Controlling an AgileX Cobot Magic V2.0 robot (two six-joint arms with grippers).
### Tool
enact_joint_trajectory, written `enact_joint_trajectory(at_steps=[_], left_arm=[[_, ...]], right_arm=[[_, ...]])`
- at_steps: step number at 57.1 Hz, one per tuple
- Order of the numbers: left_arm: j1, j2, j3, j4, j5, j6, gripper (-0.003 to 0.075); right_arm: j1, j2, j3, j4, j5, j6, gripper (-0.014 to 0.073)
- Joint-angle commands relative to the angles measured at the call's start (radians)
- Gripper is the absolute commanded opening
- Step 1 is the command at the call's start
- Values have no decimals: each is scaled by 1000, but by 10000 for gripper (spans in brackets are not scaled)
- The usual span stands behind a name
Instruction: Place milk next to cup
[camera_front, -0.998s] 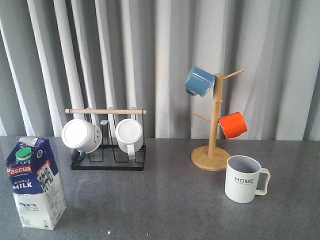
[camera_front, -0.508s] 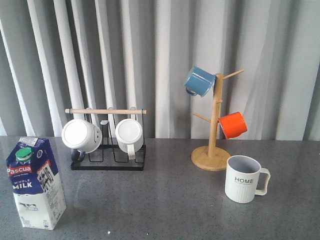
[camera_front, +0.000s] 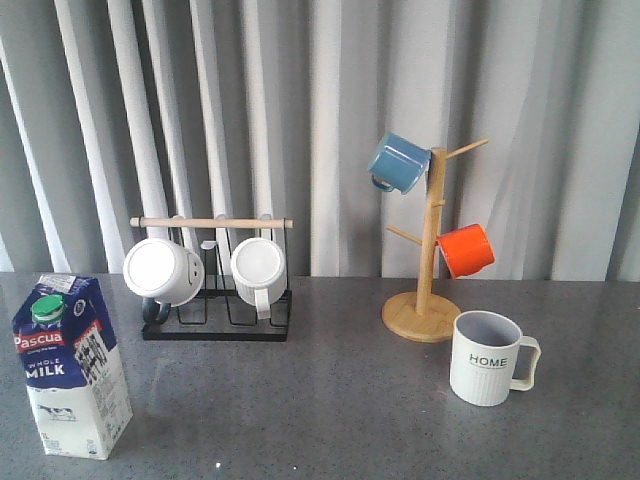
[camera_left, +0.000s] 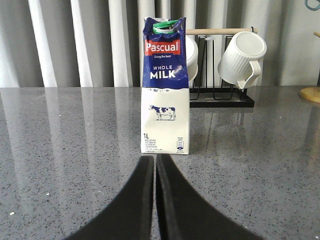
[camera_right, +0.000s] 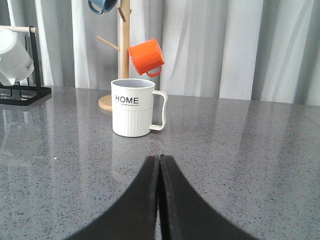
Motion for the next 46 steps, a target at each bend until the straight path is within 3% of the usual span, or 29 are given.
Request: enact_joint_trajectory(at_steps=[1,10,18,25,31,36,46], left_arm=[[2,-12,-21,-1,-81,-10,-6],[2,-12,-21,-1,-81,-10,-6],[2,-12,-30,24,-148,57,-6],[2,-10,-33,-2,-332,-92,-6],[2,9,-98,-3,-357,-217,-6],[2,102,-224,-4,-300,-229,-6],[2,537,-613,-1,-175,-210,-6]], right_arm=[[-5,-18,9,-11,-72,-2,-8],[-5,-18,7,-11,-118,-2,-8],[-5,-18,7,-9,-417,-2,-8],[-4,-18,-16,-8,-639,40,-8],[-4,23,-131,-8,-518,109,-8],[-4,142,-256,-8,-395,128,-8],[-4,553,-552,0,-230,140,-8]])
